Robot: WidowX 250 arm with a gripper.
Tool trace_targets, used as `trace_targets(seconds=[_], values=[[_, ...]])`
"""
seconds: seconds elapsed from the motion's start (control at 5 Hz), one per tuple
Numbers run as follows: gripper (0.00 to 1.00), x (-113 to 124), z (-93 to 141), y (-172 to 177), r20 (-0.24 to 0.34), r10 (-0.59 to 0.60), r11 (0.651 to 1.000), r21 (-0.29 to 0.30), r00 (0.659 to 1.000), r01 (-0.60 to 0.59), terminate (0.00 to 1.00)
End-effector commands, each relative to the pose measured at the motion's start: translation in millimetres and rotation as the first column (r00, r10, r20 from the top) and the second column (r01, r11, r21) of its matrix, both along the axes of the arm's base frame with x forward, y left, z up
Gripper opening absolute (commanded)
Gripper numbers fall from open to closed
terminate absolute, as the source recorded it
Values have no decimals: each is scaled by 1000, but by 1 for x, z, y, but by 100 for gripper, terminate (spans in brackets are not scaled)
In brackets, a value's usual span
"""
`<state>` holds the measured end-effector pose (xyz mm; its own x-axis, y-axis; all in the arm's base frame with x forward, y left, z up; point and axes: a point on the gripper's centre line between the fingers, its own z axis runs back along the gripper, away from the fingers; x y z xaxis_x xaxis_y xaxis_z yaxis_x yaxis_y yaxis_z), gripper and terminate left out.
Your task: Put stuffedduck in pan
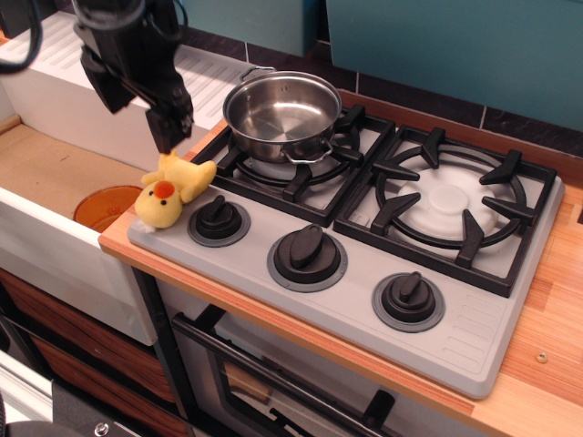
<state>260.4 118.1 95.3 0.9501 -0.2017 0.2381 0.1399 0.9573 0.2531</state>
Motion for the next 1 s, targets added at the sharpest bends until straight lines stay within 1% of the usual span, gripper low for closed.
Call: trace_targets(seconds=[0.0, 0.2, 0.6, 0.8], values=[[100, 5, -20, -7, 105, 6, 1000, 18, 994, -8, 0], [100, 4, -31, -7, 113, 8, 1000, 11, 994, -9, 0], [100, -2, -64, 2, 126, -6, 999, -33, 992, 10, 0], [100, -6, -75, 6, 135, -6, 999, -47, 991, 12, 0]])
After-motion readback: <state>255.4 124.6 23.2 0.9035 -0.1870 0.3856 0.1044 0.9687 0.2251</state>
